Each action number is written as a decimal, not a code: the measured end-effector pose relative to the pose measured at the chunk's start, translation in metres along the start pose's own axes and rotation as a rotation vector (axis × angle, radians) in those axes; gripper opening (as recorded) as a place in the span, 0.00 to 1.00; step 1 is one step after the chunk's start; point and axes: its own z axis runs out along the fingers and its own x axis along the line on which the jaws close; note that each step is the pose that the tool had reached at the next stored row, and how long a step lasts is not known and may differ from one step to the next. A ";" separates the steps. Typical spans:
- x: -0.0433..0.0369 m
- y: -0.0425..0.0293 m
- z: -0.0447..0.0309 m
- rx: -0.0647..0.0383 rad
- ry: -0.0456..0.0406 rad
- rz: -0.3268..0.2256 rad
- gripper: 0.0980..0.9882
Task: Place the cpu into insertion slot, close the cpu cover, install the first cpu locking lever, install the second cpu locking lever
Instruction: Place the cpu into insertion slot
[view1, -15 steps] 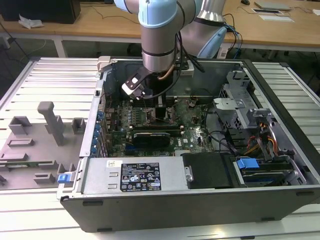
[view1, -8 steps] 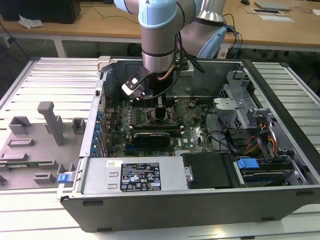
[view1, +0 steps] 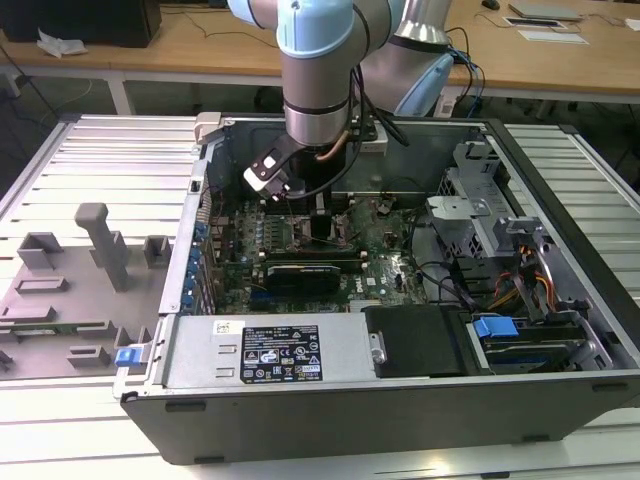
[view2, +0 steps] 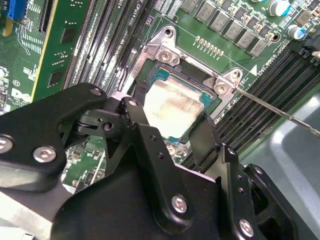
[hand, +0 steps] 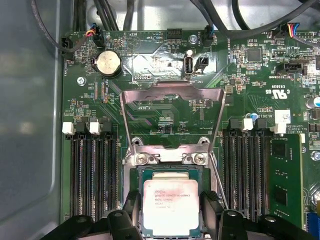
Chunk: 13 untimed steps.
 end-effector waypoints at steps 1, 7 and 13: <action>0.0000 0.0000 0.0000 0.000 0.0000 0.000 0.58; 0.0001 0.0011 -0.0137 0.000 0.0000 0.000 0.58; 0.0001 0.0019 -0.0244 0.000 0.0000 0.000 0.58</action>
